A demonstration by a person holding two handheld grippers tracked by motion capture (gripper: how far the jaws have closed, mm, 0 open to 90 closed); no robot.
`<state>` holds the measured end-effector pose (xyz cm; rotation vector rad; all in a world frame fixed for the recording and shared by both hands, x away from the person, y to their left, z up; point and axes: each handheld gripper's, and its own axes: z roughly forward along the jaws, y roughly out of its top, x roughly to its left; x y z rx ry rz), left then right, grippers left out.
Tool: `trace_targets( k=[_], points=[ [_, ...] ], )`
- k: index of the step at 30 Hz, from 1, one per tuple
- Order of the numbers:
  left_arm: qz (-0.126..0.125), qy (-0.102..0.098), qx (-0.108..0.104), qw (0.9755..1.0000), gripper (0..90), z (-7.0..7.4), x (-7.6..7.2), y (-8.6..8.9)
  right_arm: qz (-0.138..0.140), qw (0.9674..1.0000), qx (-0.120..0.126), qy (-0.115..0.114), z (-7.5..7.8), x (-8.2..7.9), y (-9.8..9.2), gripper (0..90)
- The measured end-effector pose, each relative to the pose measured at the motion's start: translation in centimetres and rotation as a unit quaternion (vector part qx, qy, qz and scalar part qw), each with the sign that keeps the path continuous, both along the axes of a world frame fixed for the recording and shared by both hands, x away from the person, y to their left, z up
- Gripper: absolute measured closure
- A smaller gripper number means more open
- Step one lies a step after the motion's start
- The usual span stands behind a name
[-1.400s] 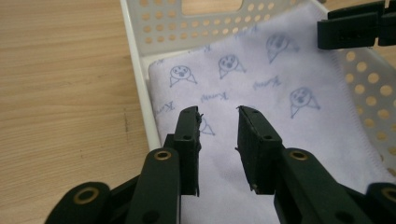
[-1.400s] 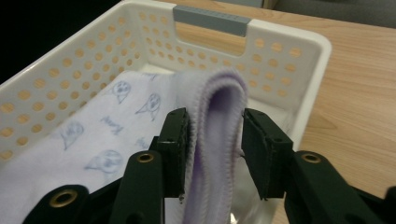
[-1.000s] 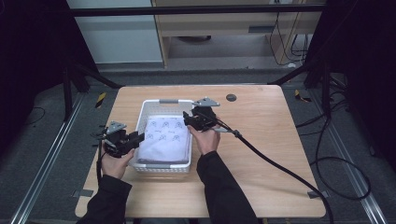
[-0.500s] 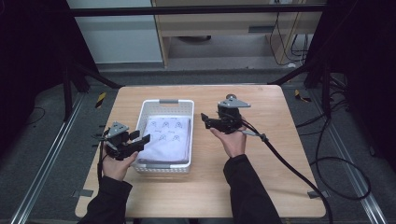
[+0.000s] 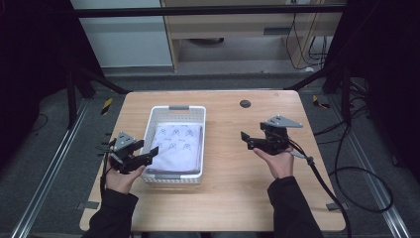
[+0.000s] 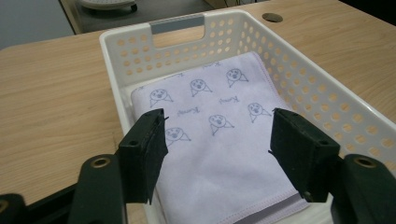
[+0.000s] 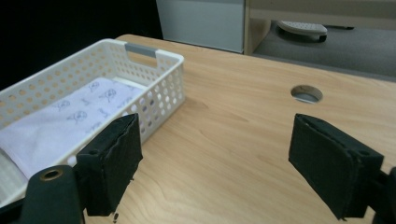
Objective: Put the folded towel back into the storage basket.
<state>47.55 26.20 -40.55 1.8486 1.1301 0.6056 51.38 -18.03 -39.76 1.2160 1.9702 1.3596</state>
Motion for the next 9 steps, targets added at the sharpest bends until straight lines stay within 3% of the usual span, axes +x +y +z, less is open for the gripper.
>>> trace_targets(
  k=[9],
  points=[
    [0.007,0.002,0.009,0.9999,31.1,-1.0,-0.7,1.6,-0.008,0.9996,0.011,0.025,-3.0,-2.2,-4.5,14.5]
  ],
)
